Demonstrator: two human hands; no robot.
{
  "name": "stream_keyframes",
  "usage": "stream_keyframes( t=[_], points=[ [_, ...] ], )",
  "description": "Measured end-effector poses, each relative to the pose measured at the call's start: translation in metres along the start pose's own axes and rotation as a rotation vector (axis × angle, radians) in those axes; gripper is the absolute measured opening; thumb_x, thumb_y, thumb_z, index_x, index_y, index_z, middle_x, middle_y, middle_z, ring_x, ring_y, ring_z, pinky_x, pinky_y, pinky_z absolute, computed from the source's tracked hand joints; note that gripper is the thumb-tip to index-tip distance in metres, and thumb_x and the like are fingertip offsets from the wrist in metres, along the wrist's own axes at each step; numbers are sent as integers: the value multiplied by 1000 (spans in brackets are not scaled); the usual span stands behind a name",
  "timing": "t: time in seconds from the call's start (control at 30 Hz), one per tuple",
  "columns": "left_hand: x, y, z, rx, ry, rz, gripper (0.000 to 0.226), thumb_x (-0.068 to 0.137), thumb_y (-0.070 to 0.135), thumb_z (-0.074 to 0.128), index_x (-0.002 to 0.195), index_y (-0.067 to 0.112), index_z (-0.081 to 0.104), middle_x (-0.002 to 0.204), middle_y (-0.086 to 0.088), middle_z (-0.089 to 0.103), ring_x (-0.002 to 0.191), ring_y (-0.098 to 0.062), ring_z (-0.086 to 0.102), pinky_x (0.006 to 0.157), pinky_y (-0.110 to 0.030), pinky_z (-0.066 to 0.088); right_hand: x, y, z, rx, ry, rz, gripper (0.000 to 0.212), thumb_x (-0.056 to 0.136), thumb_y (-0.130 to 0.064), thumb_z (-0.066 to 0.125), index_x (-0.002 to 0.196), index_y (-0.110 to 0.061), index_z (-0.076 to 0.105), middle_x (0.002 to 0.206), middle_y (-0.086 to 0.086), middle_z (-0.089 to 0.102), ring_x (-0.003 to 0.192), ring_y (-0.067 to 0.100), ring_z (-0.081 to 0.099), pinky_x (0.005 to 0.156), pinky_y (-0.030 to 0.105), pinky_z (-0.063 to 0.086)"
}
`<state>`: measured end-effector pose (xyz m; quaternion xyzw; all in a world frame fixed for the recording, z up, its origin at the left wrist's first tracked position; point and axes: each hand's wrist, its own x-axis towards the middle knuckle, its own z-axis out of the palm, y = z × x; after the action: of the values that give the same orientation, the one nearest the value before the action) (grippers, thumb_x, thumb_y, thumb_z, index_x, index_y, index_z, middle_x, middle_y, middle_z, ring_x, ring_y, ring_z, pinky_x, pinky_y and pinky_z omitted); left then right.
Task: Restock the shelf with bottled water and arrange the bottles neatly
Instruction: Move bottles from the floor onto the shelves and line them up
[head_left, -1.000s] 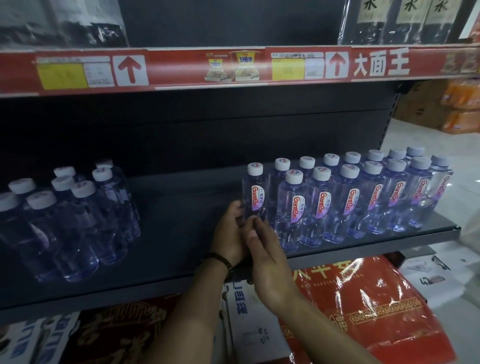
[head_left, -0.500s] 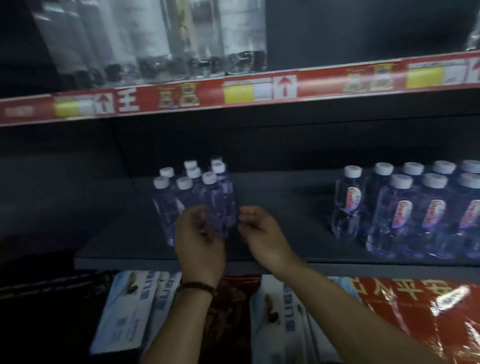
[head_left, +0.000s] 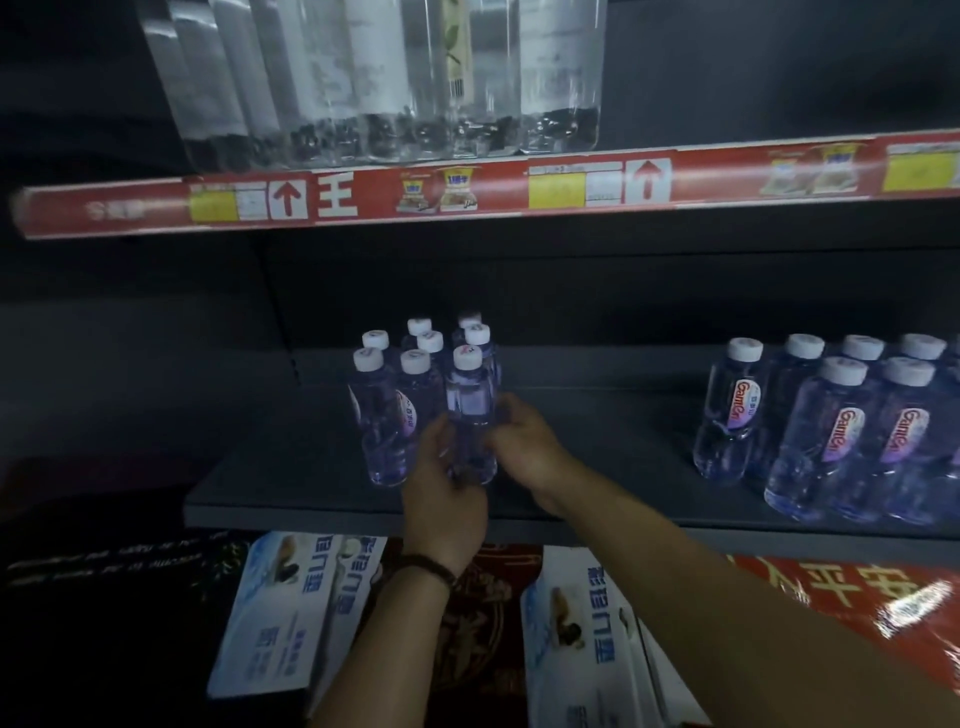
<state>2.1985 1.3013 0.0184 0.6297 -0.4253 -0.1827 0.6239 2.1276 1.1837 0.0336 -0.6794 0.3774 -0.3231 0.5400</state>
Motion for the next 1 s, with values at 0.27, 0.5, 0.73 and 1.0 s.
stream_keyframes(
  t=[0.27, 0.5, 0.73, 1.0],
  points=[
    [3, 5, 25, -75, -170, 11, 53, 100, 0, 63, 118, 47, 50, 113, 29, 59, 101, 24, 59, 79, -2, 47, -60, 15, -50, -39, 47, -158, 49, 82, -30, 82, 125, -25, 57, 120, -1, 72, 113, 16, 72, 99, 46, 59],
    [2, 16, 85, -24, -367, 6, 55, 96, 7, 69, 136, 43, 54, 121, 22, 70, 109, 8, 66, 91, -18, 56, -108, 44, -112, -6, 132, -242, 61, 92, 10, 68, 139, -25, 51, 130, -10, 69, 125, 10, 66, 107, 40, 55],
    [0, 21, 137, -10, -472, -4, 45, 95, 10, 69, 130, 35, 55, 123, 13, 70, 113, -5, 69, 97, -39, 59, -131, 50, -152, -108, 242, -253, 66, 94, -6, 71, 144, -46, 55, 132, -4, 58, 126, 4, 57, 111, 41, 52],
    [-12, 30, 173, -12, -499, 82, 36, 99, 16, 69, 128, 35, 61, 120, 18, 71, 107, 6, 67, 85, -17, 56, -160, 69, -177, -203, 227, -209, 92, 89, -12, 68, 161, -53, 27, 138, -20, 40, 129, 7, 54, 107, 38, 55]
  ],
)
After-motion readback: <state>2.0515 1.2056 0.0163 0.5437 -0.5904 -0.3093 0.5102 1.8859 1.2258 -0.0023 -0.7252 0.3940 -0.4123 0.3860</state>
